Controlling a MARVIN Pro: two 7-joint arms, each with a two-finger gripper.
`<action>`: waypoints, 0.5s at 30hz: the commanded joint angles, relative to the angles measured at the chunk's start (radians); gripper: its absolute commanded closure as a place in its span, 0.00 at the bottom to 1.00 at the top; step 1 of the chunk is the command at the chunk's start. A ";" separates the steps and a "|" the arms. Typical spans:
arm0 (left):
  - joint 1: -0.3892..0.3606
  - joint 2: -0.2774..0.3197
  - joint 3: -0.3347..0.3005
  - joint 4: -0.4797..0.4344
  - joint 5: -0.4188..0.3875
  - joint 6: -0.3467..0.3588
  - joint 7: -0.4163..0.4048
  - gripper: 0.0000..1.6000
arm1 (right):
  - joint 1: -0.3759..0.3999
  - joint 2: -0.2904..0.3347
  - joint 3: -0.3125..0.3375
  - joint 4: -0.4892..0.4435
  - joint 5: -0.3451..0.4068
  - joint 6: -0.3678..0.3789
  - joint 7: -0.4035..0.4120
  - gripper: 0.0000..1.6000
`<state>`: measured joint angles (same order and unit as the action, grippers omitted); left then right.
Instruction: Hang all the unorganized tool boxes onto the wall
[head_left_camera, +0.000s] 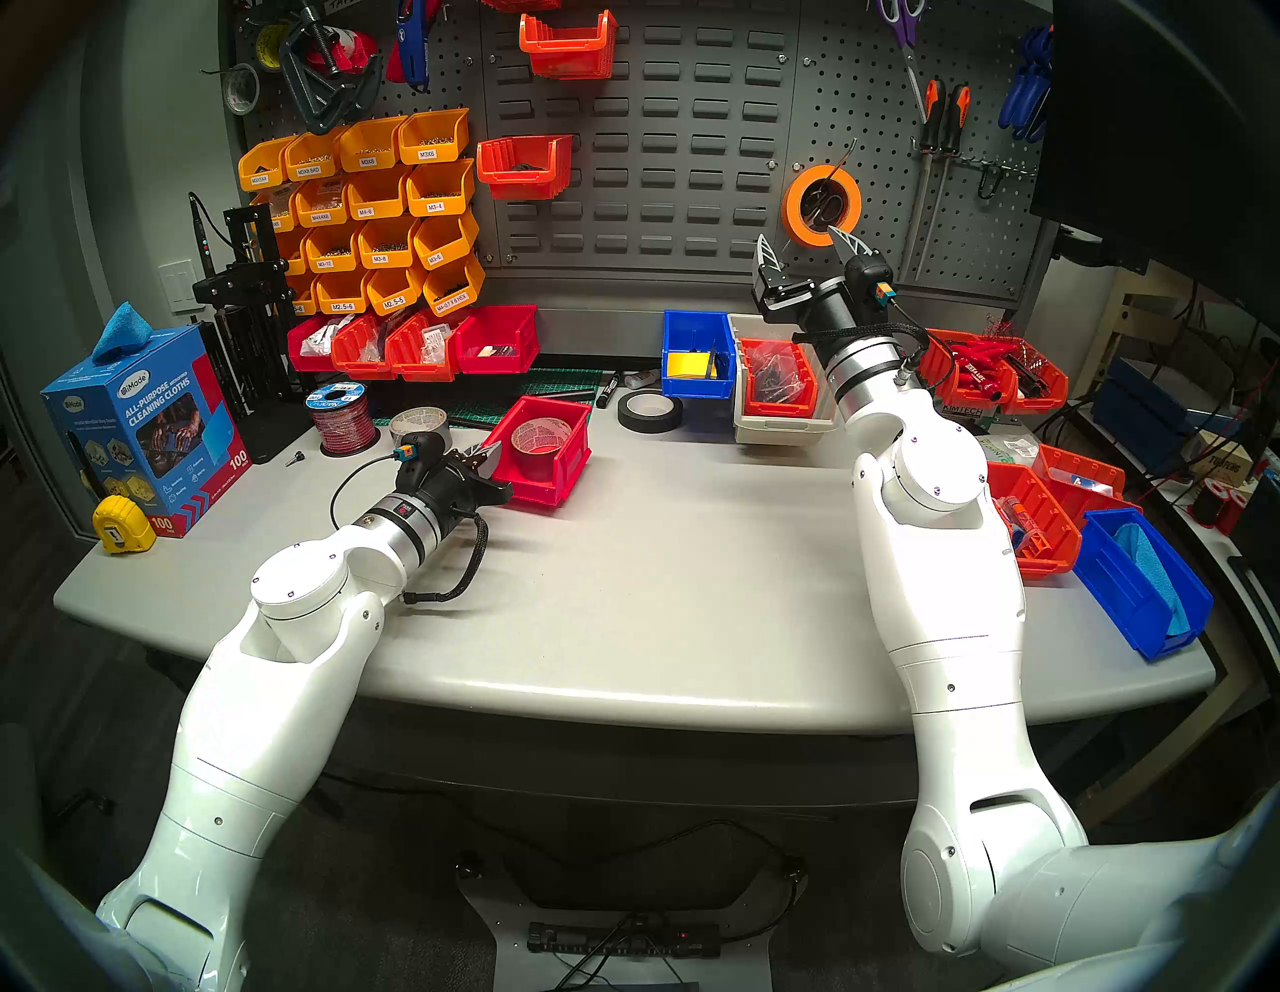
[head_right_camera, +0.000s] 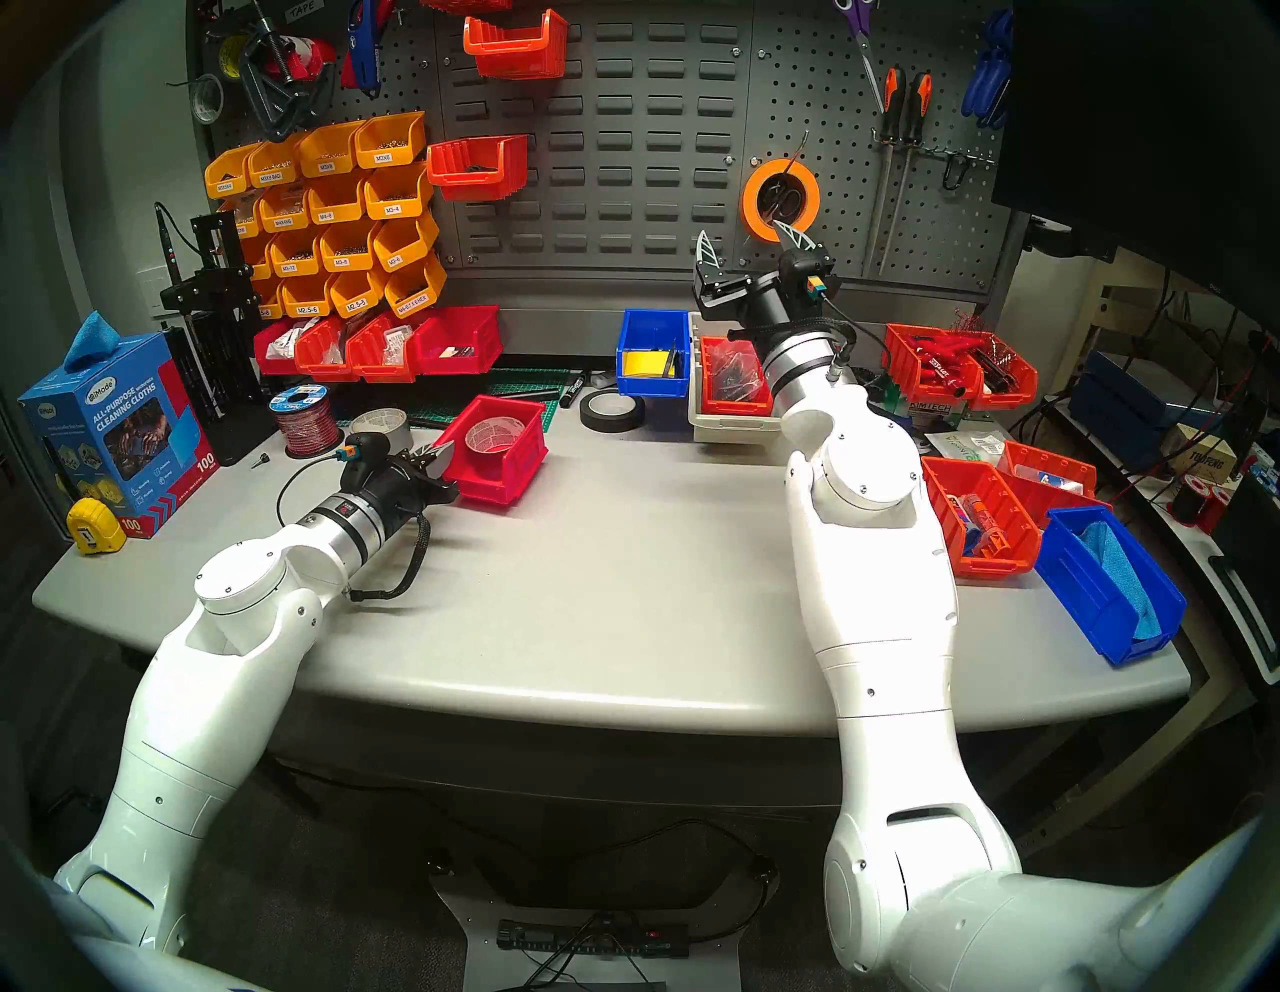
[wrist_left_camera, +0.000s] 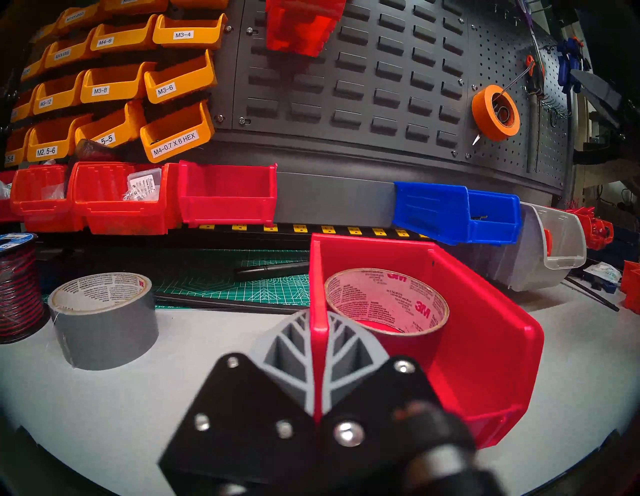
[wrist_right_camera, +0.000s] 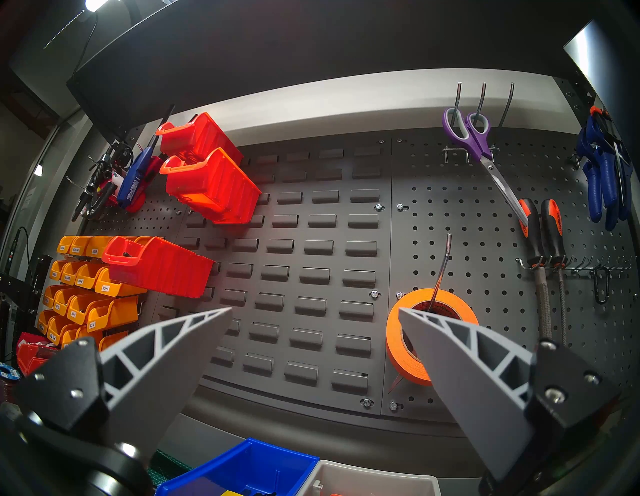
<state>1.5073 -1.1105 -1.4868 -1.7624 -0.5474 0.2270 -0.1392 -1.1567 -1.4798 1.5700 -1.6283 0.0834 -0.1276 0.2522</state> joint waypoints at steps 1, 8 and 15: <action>-0.106 -0.029 0.017 -0.001 0.002 -0.010 0.005 1.00 | 0.008 0.000 0.001 -0.012 0.000 -0.002 -0.002 0.00; -0.166 -0.040 0.045 0.029 0.013 0.005 0.014 1.00 | 0.008 0.000 0.001 -0.012 0.000 -0.002 -0.002 0.00; -0.238 -0.060 0.077 0.068 0.020 0.032 0.023 1.00 | 0.008 0.000 0.001 -0.012 0.000 -0.002 -0.002 0.00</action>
<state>1.3785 -1.1493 -1.4212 -1.7144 -0.5248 0.2406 -0.1144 -1.1567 -1.4798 1.5701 -1.6281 0.0834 -0.1276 0.2523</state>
